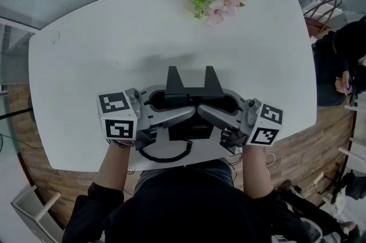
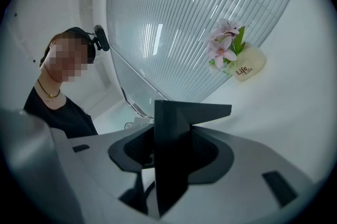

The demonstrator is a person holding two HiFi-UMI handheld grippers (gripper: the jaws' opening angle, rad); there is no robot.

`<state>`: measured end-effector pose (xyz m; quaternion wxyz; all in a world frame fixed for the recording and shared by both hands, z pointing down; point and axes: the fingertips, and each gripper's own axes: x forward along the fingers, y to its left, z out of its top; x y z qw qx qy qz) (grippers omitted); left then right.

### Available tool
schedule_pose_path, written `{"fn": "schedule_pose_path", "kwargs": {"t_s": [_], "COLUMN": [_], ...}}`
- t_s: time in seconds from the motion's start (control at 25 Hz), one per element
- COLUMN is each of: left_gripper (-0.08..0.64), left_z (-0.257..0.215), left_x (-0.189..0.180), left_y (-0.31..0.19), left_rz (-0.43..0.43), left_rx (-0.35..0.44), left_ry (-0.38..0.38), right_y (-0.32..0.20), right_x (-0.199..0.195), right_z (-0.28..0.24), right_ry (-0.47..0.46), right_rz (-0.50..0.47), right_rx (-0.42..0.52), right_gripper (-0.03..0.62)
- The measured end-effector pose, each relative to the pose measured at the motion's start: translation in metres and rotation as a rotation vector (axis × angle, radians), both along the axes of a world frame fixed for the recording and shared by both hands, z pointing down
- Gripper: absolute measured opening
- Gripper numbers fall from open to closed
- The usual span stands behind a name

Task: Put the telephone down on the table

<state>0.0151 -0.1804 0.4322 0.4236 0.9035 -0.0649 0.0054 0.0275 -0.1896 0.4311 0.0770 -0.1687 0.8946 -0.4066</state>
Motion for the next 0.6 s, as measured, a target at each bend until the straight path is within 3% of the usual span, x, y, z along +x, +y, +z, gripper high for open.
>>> {"fn": "schedule_pose_path", "kwargs": {"t_s": [0.6], "left_gripper": [0.181], "left_z": [0.012], "left_x": [-0.001], "left_y": [-0.013], "left_rz": [-0.027], "left_rx": [-0.081], "left_ry": [0.001], "right_y": [-0.013], "right_x": [0.0], "right_z": [0.013], "right_ry": [-0.015], "right_rz": [0.017], "right_rx": [-0.072], "right_gripper": [0.195]}}
